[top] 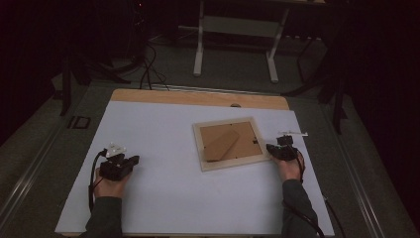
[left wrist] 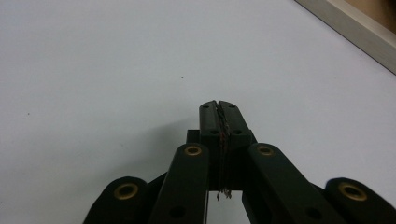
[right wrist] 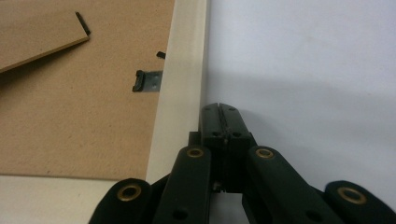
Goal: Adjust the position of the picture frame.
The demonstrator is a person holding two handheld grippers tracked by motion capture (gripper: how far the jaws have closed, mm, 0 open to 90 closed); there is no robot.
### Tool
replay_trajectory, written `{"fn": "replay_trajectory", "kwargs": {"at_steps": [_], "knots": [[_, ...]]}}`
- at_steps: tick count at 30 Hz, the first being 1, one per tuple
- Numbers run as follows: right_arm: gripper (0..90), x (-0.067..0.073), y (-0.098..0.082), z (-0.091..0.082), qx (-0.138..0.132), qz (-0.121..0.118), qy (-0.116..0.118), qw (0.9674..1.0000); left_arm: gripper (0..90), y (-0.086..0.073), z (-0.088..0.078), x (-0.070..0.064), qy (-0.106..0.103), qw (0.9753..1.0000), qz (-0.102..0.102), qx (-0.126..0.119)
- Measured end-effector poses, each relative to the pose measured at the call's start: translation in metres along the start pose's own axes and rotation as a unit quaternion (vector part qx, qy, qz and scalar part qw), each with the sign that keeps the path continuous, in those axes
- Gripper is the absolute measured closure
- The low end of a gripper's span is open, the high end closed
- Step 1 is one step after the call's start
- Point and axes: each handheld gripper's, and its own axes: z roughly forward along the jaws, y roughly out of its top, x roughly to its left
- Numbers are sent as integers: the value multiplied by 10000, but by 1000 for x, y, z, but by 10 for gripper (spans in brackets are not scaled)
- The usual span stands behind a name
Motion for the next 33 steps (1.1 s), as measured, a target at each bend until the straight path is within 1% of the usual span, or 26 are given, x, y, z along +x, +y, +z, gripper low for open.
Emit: {"fn": "replay_trajectory", "kwargs": {"at_steps": [3,7,11,13,15,16,19,20,21,22,26,29,31,33], "knots": [[898,3,2,2,45,11,9,10000,900,0,1,-1,-15,10000,43,39],[898,7,4,4,67,-58,20,10000,900,1,3,-4,-49,9999,99,35],[899,11,6,6,90,-86,29,9999,900,2,4,-6,-203,9998,84,6],[898,13,6,7,97,-104,34,9999,900,3,6,-8,-321,9995,62,12],[899,14,7,8,118,-104,49,9999,900,5,9,-13,-295,9994,179,62],[899,15,7,8,116,-117,53,9999,900,6,11,-16,-316,9992,229,76],[899,17,8,9,114,-167,67,9998,900,7,17,-23,-369,9987,317,132],[899,17,8,9,124,-170,73,9998,900,8,19,-25,-393,9986,314,153],[898,18,8,10,134,-166,76,9997,900,9,21,-27,-395,9985,330,203],[898,18,9,10,141,-218,74,9996,900,10,23,-29,-371,9983,379,235],[898,20,10,11,165,-232,55,9996,900,18,34,-40,-521,9975,386,269],[899,22,11,11,176,-275,57,9995,900,21,44,-50,-643,9970,327,285],[898,23,11,12,179,-290,75,9994,900,22,49,-56,-707,9964,345,321],[899,24,11,12,195,-276,85,9994,900,25,53,-63,-752,9956,425,366]]}}
